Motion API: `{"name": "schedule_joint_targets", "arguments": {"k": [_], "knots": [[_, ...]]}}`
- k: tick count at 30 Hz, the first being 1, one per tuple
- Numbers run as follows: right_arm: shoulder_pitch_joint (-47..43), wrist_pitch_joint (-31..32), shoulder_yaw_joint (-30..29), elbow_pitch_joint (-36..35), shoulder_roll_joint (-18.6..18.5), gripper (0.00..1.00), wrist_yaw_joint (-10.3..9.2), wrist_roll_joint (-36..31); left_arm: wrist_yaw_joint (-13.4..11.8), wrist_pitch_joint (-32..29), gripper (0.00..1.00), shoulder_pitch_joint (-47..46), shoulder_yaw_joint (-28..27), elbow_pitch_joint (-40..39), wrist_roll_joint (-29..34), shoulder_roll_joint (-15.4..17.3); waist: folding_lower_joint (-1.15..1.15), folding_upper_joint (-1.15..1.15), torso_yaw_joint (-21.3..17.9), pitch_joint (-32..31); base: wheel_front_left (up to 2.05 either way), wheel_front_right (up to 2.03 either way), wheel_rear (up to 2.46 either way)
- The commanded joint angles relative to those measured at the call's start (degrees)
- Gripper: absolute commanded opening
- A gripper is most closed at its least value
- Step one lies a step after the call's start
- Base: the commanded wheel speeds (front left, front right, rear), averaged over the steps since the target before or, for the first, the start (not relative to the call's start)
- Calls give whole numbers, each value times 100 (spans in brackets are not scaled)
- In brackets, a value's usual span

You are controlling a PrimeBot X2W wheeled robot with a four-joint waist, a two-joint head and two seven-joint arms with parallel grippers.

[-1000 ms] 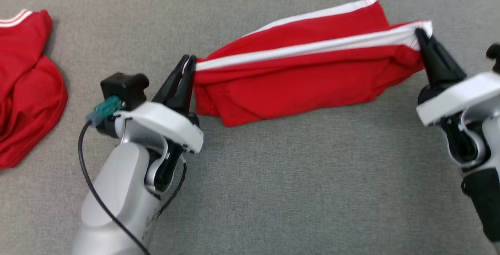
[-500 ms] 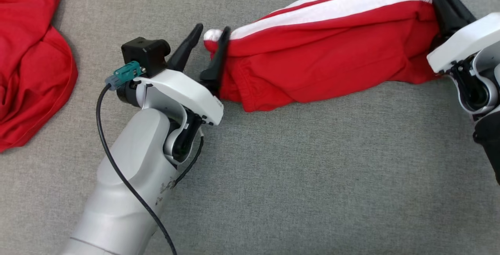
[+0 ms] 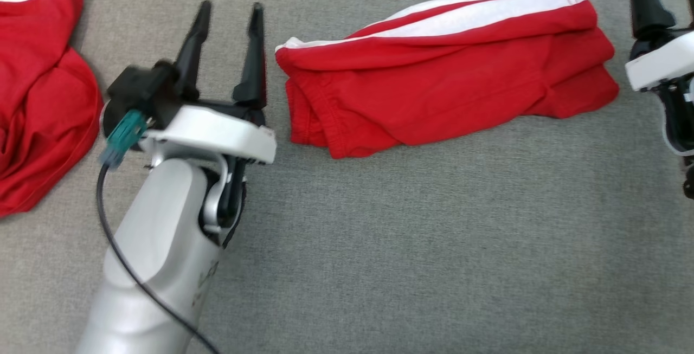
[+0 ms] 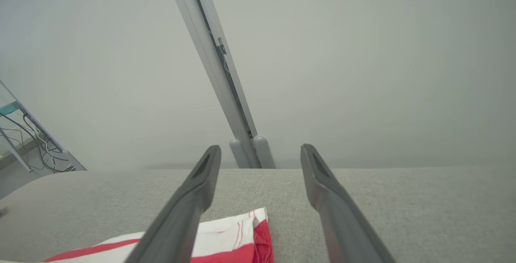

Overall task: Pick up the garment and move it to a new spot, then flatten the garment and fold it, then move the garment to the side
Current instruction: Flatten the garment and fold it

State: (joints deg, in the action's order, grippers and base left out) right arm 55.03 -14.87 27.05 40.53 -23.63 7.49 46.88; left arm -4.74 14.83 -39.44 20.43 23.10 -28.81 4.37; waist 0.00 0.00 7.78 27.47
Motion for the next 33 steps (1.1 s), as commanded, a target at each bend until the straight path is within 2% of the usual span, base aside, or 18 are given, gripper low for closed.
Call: {"name": "schedule_joint_targets", "arguments": {"k": [1, 8, 14, 23, 33], "knots": [[-141, -49, -254, -282, -76, 100, 2, -242, -58, 25, 100, 229, -171, -237, 194, 58, 0, 0, -82, -53, 0, 0, 0], [-1501, -40, -1495, -1789, 286, 100, 2, -1642, -54, 25, 100, 1096, -728, -1179, 943, 163, 0, 0, -311, -328, 0, 0, 0], [-2734, -40, -1937, -2632, 727, 100, 2, -2345, -46, 25, 100, 1778, -865, -1543, 1319, 222, 0, 0, -494, -701, 0, 0, 0], [-3941, -41, -2256, -2977, 1146, 100, 2, -2736, -116, 26, 100, 2685, -907, -1688, 1461, 248, 0, 0, -652, -1227, 0, 0, 0], [-4843, 7, -2623, -3384, 1507, 100, 2, -3006, -143, 14, 100, 3198, -870, -1672, 1403, 314, 0, 0, -651, -1661, 0, 0, 0]]}}
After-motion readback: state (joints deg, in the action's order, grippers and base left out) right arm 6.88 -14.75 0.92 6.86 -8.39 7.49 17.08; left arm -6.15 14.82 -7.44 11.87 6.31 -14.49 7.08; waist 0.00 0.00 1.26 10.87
